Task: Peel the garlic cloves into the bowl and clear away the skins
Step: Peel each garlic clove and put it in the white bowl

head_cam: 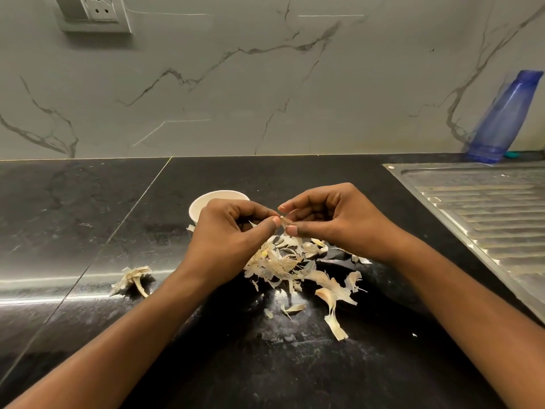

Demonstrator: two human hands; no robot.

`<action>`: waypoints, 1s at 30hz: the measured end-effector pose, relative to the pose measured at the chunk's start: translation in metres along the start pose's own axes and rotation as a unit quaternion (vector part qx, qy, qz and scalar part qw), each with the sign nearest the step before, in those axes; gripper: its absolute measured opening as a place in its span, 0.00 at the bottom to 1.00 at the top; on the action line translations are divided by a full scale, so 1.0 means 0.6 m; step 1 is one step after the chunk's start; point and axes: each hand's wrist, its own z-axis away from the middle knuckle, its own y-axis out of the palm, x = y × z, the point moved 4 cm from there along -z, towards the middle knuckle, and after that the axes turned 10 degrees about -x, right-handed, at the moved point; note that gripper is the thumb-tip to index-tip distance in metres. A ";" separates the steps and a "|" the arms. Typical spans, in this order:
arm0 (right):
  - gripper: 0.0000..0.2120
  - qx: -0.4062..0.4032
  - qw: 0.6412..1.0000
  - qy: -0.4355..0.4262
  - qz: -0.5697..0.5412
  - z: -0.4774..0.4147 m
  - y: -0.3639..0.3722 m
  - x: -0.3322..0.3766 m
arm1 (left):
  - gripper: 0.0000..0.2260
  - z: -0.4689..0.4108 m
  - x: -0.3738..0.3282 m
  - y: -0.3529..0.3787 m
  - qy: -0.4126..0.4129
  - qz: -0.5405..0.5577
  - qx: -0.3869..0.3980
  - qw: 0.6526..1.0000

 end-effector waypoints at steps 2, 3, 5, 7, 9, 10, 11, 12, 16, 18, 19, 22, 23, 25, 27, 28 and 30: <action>0.13 -0.003 1.000 -0.011 0.019 0.001 -0.001 0.000 | 0.04 0.000 -0.002 0.000 0.003 0.002 0.001 1.000; 0.11 -0.003 0.999 -0.016 0.027 0.001 -0.001 0.001 | 0.03 0.001 -0.003 -0.001 0.004 0.003 -0.001 1.000; 0.09 -0.003 0.999 -0.026 0.037 0.000 -0.001 0.003 | 0.03 0.002 -0.005 -0.002 0.002 0.008 -0.005 1.000; 0.09 -0.008 0.999 -0.035 0.038 0.001 -0.001 0.005 | 0.03 0.004 -0.008 -0.001 0.005 0.015 -0.008 1.000; 0.09 -0.008 0.998 -0.045 0.039 0.003 0.002 0.006 | 0.02 0.006 -0.012 -0.002 0.016 0.016 -0.013 1.000; 0.09 -0.008 0.998 -0.049 0.040 0.004 0.004 0.007 | 0.02 0.008 -0.015 -0.001 0.021 0.014 -0.013 1.000; 0.09 -0.008 0.998 -0.052 0.039 0.004 0.005 0.007 | 0.02 0.009 -0.016 -0.001 0.026 0.011 -0.013 1.000; 0.10 -0.010 0.998 -0.055 0.037 0.004 0.006 0.007 | 0.03 0.010 -0.017 -0.001 0.026 0.011 -0.013 1.000; 0.10 -0.013 0.998 -0.060 0.026 0.004 0.009 0.006 | 0.03 0.010 -0.019 -0.004 0.018 0.027 -0.015 0.999; 0.09 -0.013 0.997 -0.066 0.025 0.005 0.012 0.007 | 0.04 0.011 -0.019 -0.004 0.010 0.035 -0.018 0.999; 0.09 -0.012 0.997 -0.069 0.025 0.006 0.013 0.007 | 0.04 0.011 -0.018 -0.004 0.003 0.041 -0.020 0.999; 0.09 -0.015 0.997 -0.069 0.022 0.006 0.017 0.008 | 0.06 0.011 -0.017 -0.006 -0.022 0.054 -0.031 0.998; 0.09 -0.016 0.997 -0.068 0.018 0.006 0.018 0.008 | 0.06 0.011 -0.018 -0.006 -0.031 0.060 -0.032 0.997; 0.10 -0.021 0.998 -0.067 0.002 0.007 0.022 0.010 | 0.07 0.010 -0.019 -0.005 -0.048 0.078 -0.040 0.995; 0.10 -0.032 0.997 -0.061 -0.023 0.006 0.022 0.012 | 0.08 0.009 -0.019 -0.003 -0.058 0.094 -0.047 0.993; 0.10 -0.039 0.997 -0.056 -0.036 0.006 0.021 0.012 | 0.08 0.008 -0.019 -0.001 -0.062 0.100 -0.049 0.992; 0.10 -0.047 0.997 -0.041 -0.054 0.006 0.020 0.012 | 0.07 0.007 -0.017 0.000 -0.070 0.112 -0.050 0.990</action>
